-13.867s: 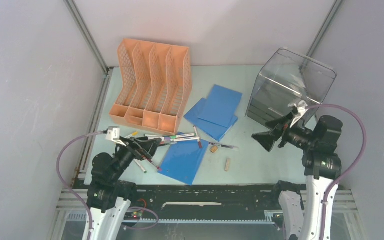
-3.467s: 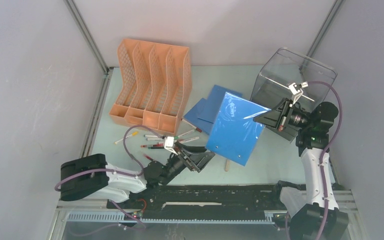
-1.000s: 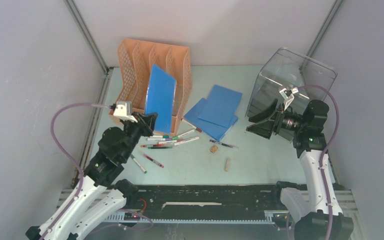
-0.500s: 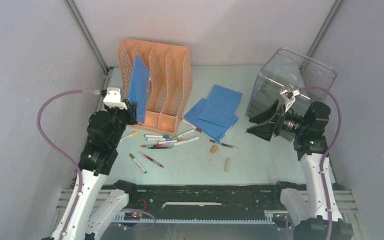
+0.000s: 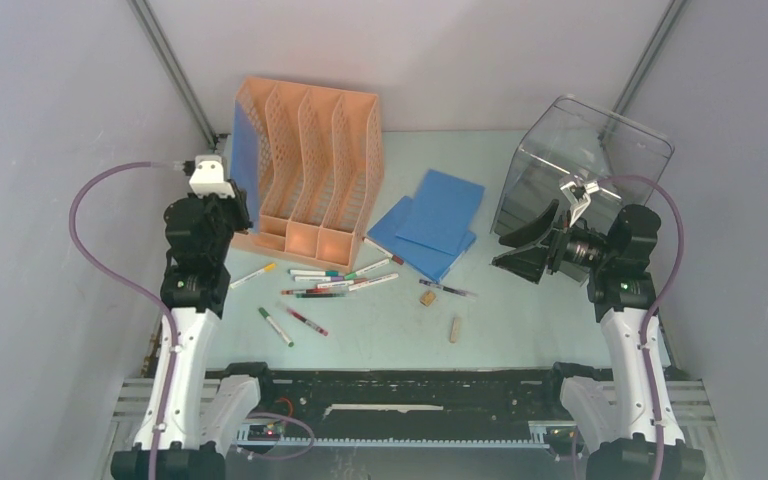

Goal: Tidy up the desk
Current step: Place the folder in the storage box.

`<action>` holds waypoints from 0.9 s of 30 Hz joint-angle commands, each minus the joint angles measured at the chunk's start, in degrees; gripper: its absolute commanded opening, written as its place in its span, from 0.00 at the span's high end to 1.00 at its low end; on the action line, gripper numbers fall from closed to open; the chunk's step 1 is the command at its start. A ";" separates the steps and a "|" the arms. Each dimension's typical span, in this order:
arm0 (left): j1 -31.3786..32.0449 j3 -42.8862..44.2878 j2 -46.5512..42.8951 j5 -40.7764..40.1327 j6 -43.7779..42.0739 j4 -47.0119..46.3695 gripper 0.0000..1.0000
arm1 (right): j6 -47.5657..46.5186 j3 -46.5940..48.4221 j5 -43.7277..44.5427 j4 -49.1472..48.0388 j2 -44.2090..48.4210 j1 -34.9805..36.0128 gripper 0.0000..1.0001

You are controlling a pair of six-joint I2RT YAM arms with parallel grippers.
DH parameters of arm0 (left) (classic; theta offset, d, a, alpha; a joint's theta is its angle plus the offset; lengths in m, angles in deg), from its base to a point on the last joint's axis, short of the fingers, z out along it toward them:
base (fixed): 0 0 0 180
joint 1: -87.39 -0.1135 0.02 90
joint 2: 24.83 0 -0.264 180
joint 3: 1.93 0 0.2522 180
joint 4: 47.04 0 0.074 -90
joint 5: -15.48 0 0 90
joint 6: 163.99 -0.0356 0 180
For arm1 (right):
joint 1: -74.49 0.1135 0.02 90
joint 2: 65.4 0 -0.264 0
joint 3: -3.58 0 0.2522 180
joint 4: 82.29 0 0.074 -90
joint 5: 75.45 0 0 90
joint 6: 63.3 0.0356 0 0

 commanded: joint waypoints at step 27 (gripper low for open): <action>-6.43 20.54 30.43 8.29 -16.91 -1.96 1.00 | -2.11 2.18 0.43 0.75 0.10 0.03 0.04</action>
